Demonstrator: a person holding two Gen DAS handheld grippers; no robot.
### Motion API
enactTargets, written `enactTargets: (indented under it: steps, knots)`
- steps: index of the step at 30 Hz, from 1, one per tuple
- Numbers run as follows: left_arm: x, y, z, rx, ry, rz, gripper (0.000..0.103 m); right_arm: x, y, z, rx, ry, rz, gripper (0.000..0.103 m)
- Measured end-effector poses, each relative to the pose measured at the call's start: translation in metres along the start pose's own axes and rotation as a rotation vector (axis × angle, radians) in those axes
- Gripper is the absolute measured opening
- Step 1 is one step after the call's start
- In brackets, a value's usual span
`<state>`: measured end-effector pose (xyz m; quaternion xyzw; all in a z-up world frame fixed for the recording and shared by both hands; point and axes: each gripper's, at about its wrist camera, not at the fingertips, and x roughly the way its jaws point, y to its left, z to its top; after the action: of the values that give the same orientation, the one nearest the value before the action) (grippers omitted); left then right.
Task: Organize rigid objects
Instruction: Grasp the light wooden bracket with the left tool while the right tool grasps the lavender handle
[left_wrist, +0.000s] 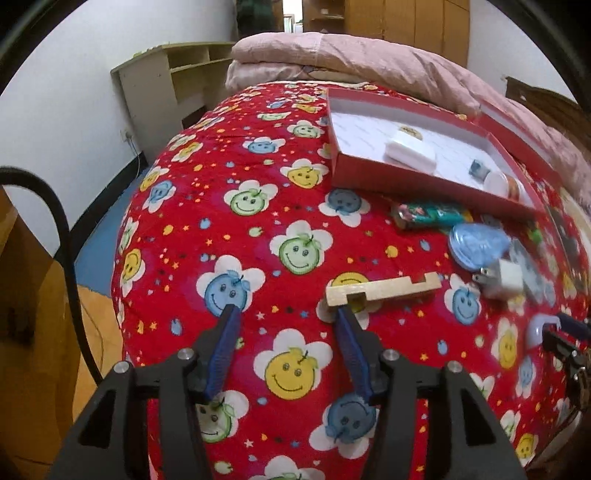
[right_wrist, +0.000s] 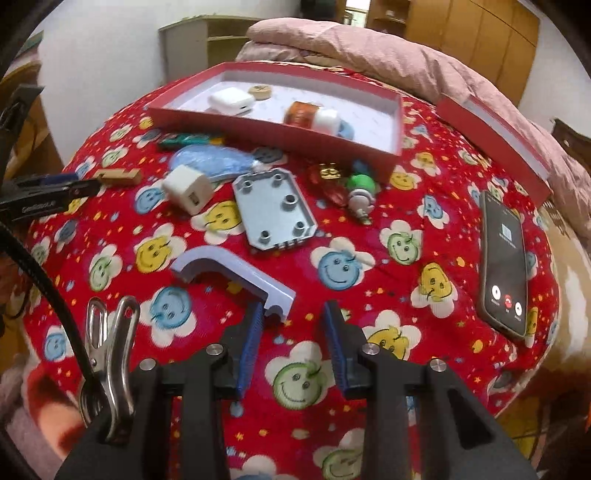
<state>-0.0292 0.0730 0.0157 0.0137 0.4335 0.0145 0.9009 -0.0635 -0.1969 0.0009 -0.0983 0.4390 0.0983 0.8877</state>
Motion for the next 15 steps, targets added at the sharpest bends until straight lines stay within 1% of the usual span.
enactTargets:
  steps: [1,2,4,5,7,8,10,11,14,15]
  knots:
    - [-0.001,0.000,0.000,0.002,0.005,-0.006,0.058,0.000,-0.001,0.000,0.007,-0.001,0.004,0.033]
    - [-0.002,0.000,0.000,0.005,0.015,-0.027,0.058,-0.001,-0.002,0.000,0.012,-0.001,0.008,0.033]
    - [-0.005,-0.001,-0.001,-0.002,0.030,-0.084,0.067,-0.002,-0.003,-0.001,0.020,-0.001,0.023,0.033]
    - [-0.007,-0.003,-0.001,-0.010,0.033,-0.113,0.069,-0.003,-0.004,-0.001,0.029,-0.001,0.036,0.033]
    - [-0.009,-0.008,-0.002,-0.019,0.030,-0.155,0.077,-0.005,-0.005,-0.004,0.053,-0.004,0.054,0.037]
    - [-0.010,-0.012,-0.001,-0.019,0.023,-0.179,0.079,-0.007,-0.005,-0.005,0.065,-0.011,0.058,0.041]
    - [-0.008,-0.021,0.003,-0.013,0.014,-0.193,0.084,-0.009,-0.006,-0.008,0.081,-0.022,0.068,0.045]
    - [-0.007,-0.025,0.004,-0.011,0.013,-0.196,0.084,-0.010,-0.005,-0.010,0.089,-0.022,0.078,0.048]
    - [0.002,-0.037,0.008,-0.013,0.023,-0.202,0.085,-0.009,-0.004,-0.014,0.098,-0.017,0.085,0.052]
    - [0.004,-0.039,0.009,-0.015,0.019,-0.195,0.087,-0.008,-0.003,-0.015,0.101,-0.018,0.085,0.054]
